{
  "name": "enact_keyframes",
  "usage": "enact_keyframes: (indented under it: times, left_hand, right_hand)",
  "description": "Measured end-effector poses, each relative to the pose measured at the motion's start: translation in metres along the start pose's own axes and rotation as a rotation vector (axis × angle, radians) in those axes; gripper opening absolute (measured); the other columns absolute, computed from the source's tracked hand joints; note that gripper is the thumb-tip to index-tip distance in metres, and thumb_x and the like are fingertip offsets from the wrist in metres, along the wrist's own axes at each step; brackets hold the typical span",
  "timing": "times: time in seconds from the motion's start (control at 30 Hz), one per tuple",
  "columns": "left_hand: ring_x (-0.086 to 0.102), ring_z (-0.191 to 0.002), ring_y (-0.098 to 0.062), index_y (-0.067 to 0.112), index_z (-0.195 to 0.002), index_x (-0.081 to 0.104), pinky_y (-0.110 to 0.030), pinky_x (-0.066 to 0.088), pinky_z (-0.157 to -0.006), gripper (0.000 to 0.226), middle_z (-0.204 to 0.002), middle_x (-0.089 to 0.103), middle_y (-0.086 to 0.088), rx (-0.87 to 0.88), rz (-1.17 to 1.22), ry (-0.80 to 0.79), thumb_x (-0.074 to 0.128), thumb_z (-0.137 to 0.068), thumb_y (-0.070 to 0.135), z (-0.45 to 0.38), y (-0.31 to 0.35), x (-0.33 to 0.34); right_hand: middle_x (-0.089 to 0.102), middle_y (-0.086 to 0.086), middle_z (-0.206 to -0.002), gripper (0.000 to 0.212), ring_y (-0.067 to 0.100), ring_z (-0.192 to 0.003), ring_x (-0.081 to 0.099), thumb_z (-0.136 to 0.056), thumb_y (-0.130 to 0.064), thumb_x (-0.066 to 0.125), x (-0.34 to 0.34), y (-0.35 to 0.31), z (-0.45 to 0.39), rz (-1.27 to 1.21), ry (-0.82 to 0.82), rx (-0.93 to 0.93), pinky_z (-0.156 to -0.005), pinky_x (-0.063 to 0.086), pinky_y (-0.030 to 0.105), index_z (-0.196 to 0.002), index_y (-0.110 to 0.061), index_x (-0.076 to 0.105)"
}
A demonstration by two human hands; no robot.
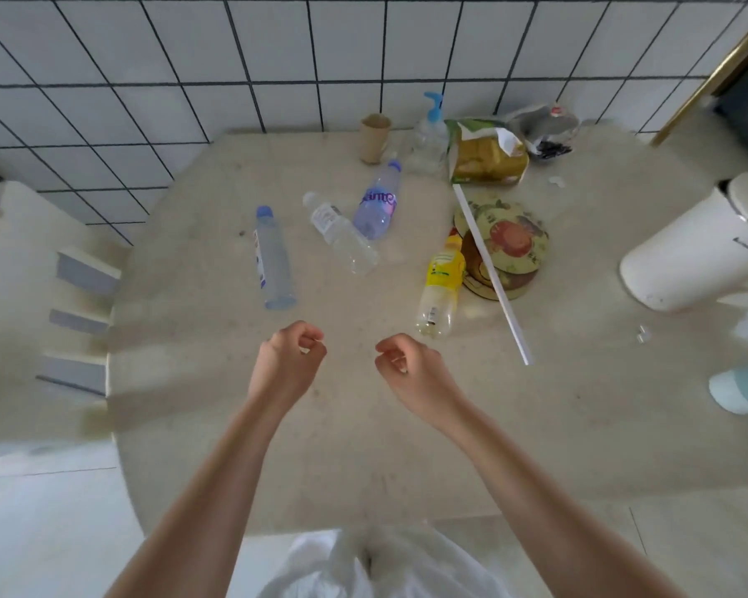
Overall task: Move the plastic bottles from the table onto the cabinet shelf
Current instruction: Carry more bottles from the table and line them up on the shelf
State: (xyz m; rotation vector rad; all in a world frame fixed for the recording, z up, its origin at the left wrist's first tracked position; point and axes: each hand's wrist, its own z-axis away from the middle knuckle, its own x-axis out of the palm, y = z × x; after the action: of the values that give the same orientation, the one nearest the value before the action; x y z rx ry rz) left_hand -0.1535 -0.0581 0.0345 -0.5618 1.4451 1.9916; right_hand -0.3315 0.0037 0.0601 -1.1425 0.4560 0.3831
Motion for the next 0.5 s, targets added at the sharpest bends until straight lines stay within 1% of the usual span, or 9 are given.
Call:
enact_keyframes:
  times: [0.07, 0.13, 0.17, 0.23, 0.3, 0.37, 0.43, 0.5]
  left_hand:
    - [0.066, -0.092, -0.021, 0.024, -0.093, 0.069, -0.023, 0.041, -0.074, 0.013, -0.084, 0.065, 0.007, -0.029, -0.011, 0.03, 0.062, -0.084, 0.018, -0.024, 0.007, -0.005]
    - [0.065, -0.098, -0.023, 0.02, -0.098, 0.07, -0.023, 0.04, -0.076, 0.016, -0.088, 0.066, 0.006, -0.045, -0.028, 0.061, 0.062, -0.085, 0.018, -0.045, 0.015, -0.01]
    - [0.064, -0.101, -0.024, 0.019, -0.101, 0.07, -0.024, 0.041, -0.078, 0.017, -0.092, 0.068, 0.004, -0.056, -0.037, 0.077, 0.063, -0.085, 0.018, -0.056, 0.019, -0.013]
    - [0.063, -0.105, -0.028, 0.017, -0.108, 0.068, -0.029, 0.045, -0.082, 0.024, -0.108, 0.07, -0.002, -0.094, -0.049, 0.125, 0.063, -0.085, 0.019, -0.083, 0.026, -0.018]
    - [0.059, -0.11, -0.033, 0.015, -0.119, 0.062, -0.036, 0.047, -0.088, 0.034, -0.121, 0.063, -0.009, -0.129, -0.079, 0.175, 0.063, -0.085, 0.02, -0.108, 0.031, -0.02]
    - [0.052, -0.116, -0.036, 0.015, -0.129, 0.054, -0.042, 0.045, -0.091, 0.045, -0.128, 0.052, -0.014, -0.198, -0.122, 0.197, 0.063, -0.086, 0.02, -0.136, 0.032, -0.02]
    - [0.044, -0.12, -0.036, 0.016, -0.137, 0.044, -0.045, 0.044, -0.092, 0.055, -0.133, 0.044, -0.014, -0.277, -0.158, 0.178, 0.063, -0.085, 0.021, -0.153, 0.028, -0.018]
    - [0.04, -0.122, -0.038, 0.015, -0.14, 0.036, -0.046, 0.042, -0.093, 0.062, -0.136, 0.04, -0.014, -0.351, -0.163, 0.167, 0.063, -0.085, 0.021, -0.17, 0.021, -0.017]
  right_hand:
    - [0.069, 0.0, -0.095, 0.023, 0.013, -0.086, 0.062, -0.089, -0.018, 0.059, -0.007, -0.009, -0.028, 0.03, 0.001, -0.013, -0.075, 0.042, 0.016, -0.11, -0.01, 0.066]
    - [0.07, 0.002, -0.099, 0.023, 0.015, -0.089, 0.065, -0.089, -0.019, 0.06, -0.014, -0.017, -0.054, 0.062, -0.002, -0.013, -0.077, 0.043, 0.019, -0.109, -0.01, 0.066]
    - [0.071, 0.002, -0.1, 0.023, 0.016, -0.091, 0.065, -0.089, -0.019, 0.06, -0.017, -0.021, -0.068, 0.078, -0.004, -0.009, -0.076, 0.042, 0.018, -0.109, -0.011, 0.066]
    - [0.071, 0.003, -0.102, 0.023, 0.018, -0.093, 0.065, -0.089, -0.02, 0.06, -0.024, -0.03, -0.101, 0.111, -0.01, -0.01, -0.076, 0.042, 0.019, -0.109, -0.01, 0.066]
    - [0.072, 0.006, -0.105, 0.023, 0.022, -0.097, 0.065, -0.089, -0.019, 0.06, -0.029, -0.037, -0.131, 0.144, -0.01, -0.025, -0.084, 0.044, 0.025, -0.109, -0.009, 0.066]
    - [0.071, 0.008, -0.109, 0.024, 0.026, -0.102, 0.064, -0.09, -0.018, 0.057, -0.032, -0.044, -0.166, 0.182, -0.024, -0.032, -0.09, 0.045, 0.03, -0.11, -0.008, 0.065]
    - [0.069, 0.012, -0.112, 0.025, 0.03, -0.105, 0.063, -0.09, -0.018, 0.055, -0.03, -0.05, -0.193, 0.229, -0.04, -0.038, -0.091, 0.046, 0.034, -0.111, -0.005, 0.064]
    - [0.065, 0.016, -0.117, 0.03, 0.033, -0.109, 0.059, -0.091, -0.018, 0.053, -0.024, -0.056, -0.221, 0.276, -0.073, -0.045, -0.091, 0.043, 0.034, -0.115, -0.001, 0.06]
